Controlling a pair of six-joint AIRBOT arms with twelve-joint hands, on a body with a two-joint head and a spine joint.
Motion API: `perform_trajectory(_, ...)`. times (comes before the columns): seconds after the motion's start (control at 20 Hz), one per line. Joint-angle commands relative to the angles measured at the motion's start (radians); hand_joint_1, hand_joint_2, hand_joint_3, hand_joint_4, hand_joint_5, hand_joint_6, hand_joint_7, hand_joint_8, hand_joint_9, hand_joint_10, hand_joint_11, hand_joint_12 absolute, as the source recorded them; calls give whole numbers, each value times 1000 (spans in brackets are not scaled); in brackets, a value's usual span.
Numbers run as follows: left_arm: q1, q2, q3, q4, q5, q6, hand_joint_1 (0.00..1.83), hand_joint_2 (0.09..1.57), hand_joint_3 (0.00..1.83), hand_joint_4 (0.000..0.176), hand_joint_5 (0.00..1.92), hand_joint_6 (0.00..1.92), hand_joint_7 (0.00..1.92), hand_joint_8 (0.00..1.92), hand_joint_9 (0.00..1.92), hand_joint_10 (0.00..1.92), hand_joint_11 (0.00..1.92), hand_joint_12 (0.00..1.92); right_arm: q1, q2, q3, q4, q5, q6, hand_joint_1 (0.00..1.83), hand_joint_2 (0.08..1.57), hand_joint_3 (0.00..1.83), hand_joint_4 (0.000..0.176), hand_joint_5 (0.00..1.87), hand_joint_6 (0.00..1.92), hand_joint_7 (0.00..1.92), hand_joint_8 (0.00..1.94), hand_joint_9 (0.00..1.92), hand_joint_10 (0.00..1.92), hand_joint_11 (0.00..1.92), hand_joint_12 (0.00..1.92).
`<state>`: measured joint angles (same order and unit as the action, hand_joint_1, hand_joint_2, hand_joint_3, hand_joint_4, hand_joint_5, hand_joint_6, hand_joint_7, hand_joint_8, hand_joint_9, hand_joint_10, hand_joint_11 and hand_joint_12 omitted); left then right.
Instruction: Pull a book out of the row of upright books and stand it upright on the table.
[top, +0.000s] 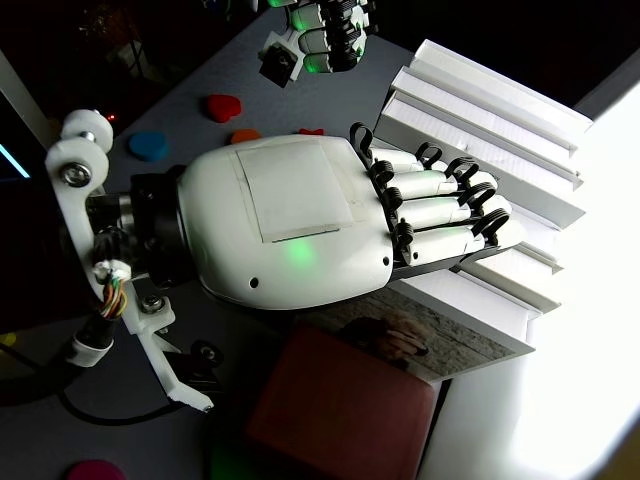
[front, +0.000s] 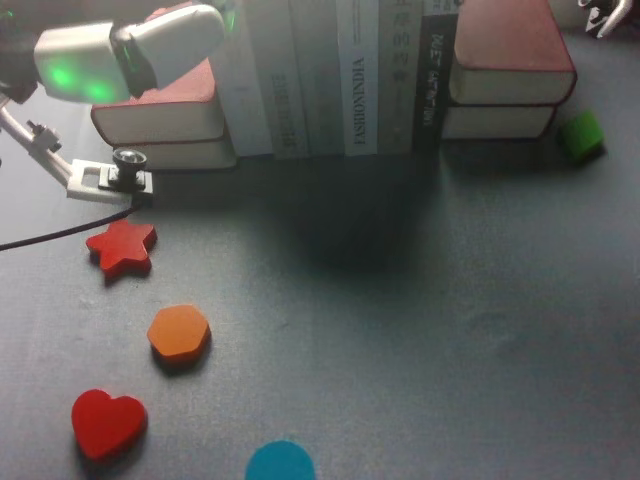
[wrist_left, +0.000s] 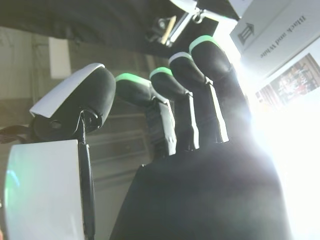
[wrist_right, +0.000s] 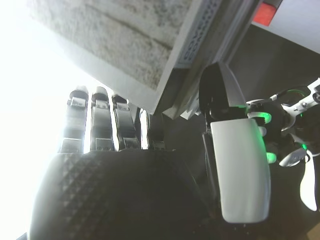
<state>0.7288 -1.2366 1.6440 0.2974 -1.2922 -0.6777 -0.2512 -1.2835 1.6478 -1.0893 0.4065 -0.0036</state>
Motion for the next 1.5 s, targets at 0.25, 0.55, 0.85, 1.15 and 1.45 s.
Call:
perform_trajectory(0.25, 20, 3, -8, -79, -94, -9, 1037, 1115, 395, 0, 677, 1586, 328, 1911, 248, 1921, 290, 1921, 11, 95, -147, -145, 34, 10, 597, 1140, 0, 70, 327, 7, 0, 0, 0, 0, 0, 0)
perform_trajectory(0.55, 40, -1, -12, -92, -97, -9, 1031, 1253, 87, 0, 666, 1526, 348, 1896, 237, 1921, 283, 1921, 19, 172, -251, -160, 86, 11, 204, 1132, 0, 140, 177, 39, 0, 0, 0, 0, 0, 265)
perform_trajectory(0.85, 75, -4, -20, -124, -114, -9, 995, 919, 871, 0, 669, 1774, 260, 1921, 254, 1921, 408, 1921, 23, 247, -351, -161, 136, 11, 204, 1148, 3, 138, 194, 20, 0, 0, 0, 0, 0, 0)
perform_trajectory(1.15, 133, 20, -41, -205, -152, -9, 1087, 1038, 72, 0, 594, 1919, 533, 1921, 482, 1921, 609, 1921, 39, 308, -391, -137, 151, 10, 359, 1162, 10, 113, 241, 17, 0, 0, 0, 0, 0, 0)
perform_trajectory(1.45, 141, 35, -55, -220, -167, -9, 1081, 1048, 40, 0, 536, 1920, 458, 1921, 431, 1921, 548, 1921, 39, 312, -395, -139, 150, 8, 321, 1147, 2, 93, 222, 2, 0, 0, 0, 0, 13, 6)
